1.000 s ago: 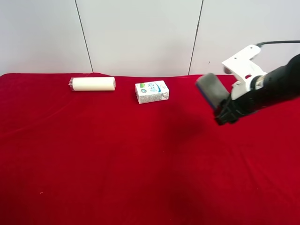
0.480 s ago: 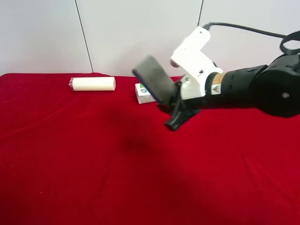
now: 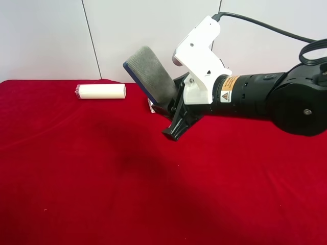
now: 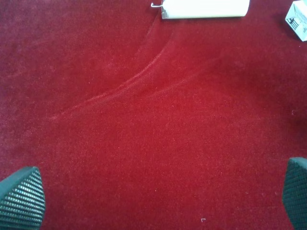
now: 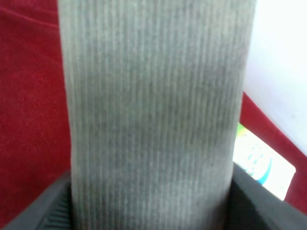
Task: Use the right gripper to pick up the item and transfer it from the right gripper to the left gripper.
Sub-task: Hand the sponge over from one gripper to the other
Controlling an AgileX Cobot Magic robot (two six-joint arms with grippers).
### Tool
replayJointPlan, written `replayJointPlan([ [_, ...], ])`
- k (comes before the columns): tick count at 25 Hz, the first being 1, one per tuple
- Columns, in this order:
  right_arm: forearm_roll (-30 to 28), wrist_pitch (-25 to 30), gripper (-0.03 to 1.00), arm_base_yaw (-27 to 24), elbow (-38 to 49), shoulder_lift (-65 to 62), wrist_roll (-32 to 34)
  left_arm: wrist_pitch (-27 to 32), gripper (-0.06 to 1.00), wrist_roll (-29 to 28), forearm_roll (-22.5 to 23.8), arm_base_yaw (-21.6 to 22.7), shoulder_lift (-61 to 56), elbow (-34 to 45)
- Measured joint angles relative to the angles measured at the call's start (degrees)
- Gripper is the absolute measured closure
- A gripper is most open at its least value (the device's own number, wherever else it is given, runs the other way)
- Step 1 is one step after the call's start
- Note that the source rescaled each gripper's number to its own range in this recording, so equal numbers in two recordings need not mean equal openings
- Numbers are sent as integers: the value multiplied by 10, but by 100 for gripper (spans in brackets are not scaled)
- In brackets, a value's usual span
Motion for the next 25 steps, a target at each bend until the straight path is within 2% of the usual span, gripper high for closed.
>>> replayJointPlan([
  [12,-31,-93,93,0,0,0,0,0,-6,0,0,0,0,0],
  [25,-31,-94,93,0,0,0,0,0,-6,0,0,0,0,0],
])
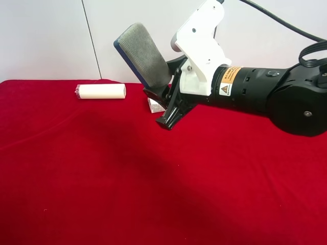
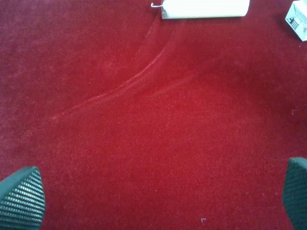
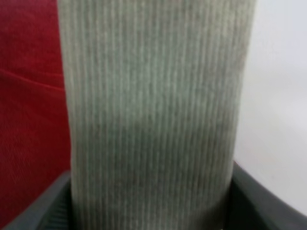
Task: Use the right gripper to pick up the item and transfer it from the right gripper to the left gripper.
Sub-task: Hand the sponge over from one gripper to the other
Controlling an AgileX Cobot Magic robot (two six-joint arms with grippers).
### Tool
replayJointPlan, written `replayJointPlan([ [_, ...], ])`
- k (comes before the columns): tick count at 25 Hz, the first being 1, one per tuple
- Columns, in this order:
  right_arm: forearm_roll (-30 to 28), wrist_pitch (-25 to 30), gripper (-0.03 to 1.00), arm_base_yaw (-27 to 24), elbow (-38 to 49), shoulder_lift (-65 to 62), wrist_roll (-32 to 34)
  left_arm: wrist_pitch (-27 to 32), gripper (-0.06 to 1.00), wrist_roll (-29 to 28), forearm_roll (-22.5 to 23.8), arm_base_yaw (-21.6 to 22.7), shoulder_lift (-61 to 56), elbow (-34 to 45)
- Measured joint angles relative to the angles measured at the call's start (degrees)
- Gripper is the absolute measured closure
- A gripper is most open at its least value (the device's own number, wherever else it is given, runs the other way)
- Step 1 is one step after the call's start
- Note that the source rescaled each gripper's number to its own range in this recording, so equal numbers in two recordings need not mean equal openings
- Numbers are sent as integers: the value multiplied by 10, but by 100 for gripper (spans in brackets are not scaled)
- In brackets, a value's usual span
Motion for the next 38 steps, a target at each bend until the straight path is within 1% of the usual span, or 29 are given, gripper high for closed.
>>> replayJointPlan([
  [6,0,0,93,0,0,0,0,0,-6,0,0,0,0,0],
  [9,0,0,93,0,0,0,0,0,-6,0,-9,0,0,0],
  [11,0,0,93,0,0,0,0,-1,-6,0,-24,0,0,0],
  [12,0,0,93,0,0,0,0,-1,-6,0,-24,0,0,0],
  [16,0,0,93,0,0,0,0,-4,-6,0,-62,0,0,0],
  [18,0,0,93,0,0,0,0,-8,-6,0,-73,0,0,0],
  [20,0,0,93,0,0,0,0,-18,-6,-3,-79,0,0,0],
  [22,0,0,93,0,0,0,0,-44,-6,-7,-95,0,3,-3],
  [25,0,0,93,0,0,0,0,-117,-6,-3,-144,0,29,-7],
  [27,0,0,93,0,0,0,0,-158,-6,8,-192,0,65,-7],
  [31,0,0,93,0,0,0,0,-215,-6,50,-284,0,151,-7],
  [34,0,0,93,0,0,0,0,-244,-6,110,-370,0,220,-7],
  [36,0,0,93,0,0,0,0,-250,-6,170,-436,0,255,-7],
  [38,0,0,93,0,0,0,0,-253,-6,249,-518,0,294,-7],
])
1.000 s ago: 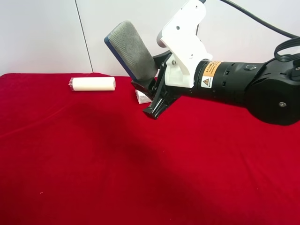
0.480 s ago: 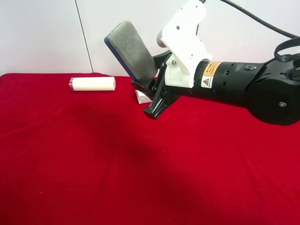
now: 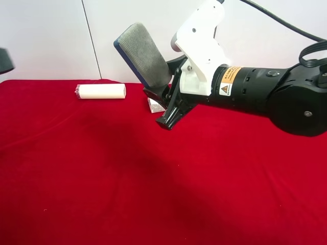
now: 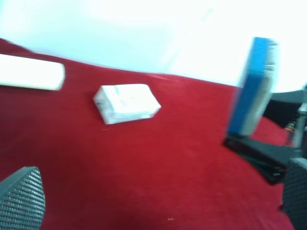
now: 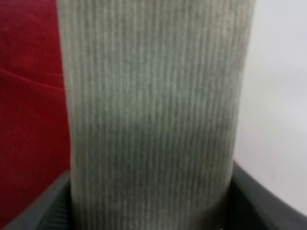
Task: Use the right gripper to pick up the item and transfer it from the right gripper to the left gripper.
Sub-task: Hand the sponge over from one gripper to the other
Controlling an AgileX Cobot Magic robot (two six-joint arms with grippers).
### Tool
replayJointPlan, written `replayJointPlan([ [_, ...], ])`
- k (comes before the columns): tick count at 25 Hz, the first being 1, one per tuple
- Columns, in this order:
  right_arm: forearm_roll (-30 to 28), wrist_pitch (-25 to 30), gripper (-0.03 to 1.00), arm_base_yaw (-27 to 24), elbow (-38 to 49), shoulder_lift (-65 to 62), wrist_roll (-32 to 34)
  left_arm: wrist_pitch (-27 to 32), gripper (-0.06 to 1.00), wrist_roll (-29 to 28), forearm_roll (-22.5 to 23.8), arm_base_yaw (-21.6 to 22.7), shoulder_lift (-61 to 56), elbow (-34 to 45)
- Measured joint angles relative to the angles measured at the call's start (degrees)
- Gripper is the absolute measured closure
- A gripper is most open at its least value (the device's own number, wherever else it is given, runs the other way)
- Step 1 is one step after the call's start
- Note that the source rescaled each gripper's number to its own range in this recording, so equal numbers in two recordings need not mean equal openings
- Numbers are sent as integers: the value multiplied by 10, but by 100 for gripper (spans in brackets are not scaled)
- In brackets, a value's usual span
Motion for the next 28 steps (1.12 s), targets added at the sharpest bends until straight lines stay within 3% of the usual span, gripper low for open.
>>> replayJointPlan([
  [2,0,0,93,0,0,0,0,3,-6,97,-101,0,48,0],
  [5,0,0,93,0,0,0,0,5,-6,179,-178,0,83,0],
  [11,0,0,93,0,0,0,0,3,-6,269,-249,0,129,0],
  [16,0,0,93,0,0,0,0,-18,-6,314,-254,0,148,0],
  [21,0,0,93,0,0,0,0,-24,-6,320,-243,-2,148,-1],
  [24,0,0,93,0,0,0,0,-41,-6,286,-170,-35,148,-27],
  [28,0,0,93,0,0,0,0,-85,-6,258,-116,-86,148,-40],
])
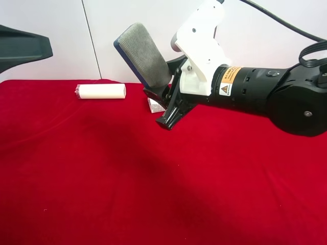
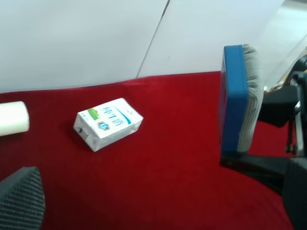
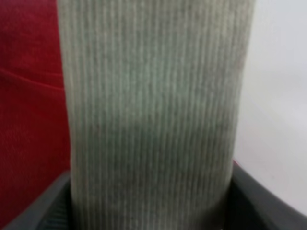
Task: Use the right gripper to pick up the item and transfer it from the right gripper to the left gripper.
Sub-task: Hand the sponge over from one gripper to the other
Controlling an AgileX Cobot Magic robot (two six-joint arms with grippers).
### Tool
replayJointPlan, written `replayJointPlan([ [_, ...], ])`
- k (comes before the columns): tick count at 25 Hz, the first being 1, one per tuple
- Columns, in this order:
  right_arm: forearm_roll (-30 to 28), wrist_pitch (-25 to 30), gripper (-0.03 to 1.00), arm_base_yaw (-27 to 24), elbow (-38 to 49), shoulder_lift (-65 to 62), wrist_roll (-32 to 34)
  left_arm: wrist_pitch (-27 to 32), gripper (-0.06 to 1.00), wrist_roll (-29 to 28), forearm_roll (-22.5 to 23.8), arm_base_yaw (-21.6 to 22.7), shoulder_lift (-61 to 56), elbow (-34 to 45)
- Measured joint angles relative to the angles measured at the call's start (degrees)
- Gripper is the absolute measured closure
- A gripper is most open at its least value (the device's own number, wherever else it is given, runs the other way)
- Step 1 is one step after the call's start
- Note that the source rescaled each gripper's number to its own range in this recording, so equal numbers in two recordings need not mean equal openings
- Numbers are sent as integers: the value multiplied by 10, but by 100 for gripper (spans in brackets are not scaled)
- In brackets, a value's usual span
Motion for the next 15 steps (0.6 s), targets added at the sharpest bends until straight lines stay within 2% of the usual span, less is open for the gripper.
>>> replayJointPlan([
  [10,0,0,93,0,0,0,0,-162,-6,-8,16,-173,58,-10],
  [12,0,0,93,0,0,0,0,-183,-6,-8,16,-199,77,-23],
  [15,0,0,93,0,0,0,0,-191,-6,-8,16,-215,95,-37],
])
